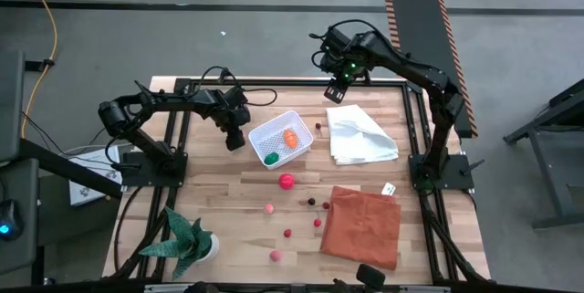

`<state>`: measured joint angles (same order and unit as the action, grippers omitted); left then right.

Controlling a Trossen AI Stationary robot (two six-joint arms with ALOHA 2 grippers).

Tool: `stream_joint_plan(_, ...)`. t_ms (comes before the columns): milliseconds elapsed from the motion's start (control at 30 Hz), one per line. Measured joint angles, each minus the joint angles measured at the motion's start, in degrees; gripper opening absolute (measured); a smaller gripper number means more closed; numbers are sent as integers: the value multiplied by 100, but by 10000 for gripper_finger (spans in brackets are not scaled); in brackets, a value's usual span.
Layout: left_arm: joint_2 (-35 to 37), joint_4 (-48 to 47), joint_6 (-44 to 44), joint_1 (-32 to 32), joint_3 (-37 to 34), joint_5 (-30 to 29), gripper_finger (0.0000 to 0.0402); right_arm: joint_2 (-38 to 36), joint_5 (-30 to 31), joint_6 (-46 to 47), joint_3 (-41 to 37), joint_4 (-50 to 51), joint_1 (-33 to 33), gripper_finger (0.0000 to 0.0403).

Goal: Pick and placing Produce into tupperware
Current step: Put the top apricot in the basket

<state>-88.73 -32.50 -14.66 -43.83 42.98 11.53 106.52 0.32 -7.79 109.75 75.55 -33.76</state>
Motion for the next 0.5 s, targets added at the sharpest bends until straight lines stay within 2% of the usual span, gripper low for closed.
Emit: stream_joint_plan(500,0,-1,-2,0,0,-17,166,0,0,-7,0,-4,-2,108)
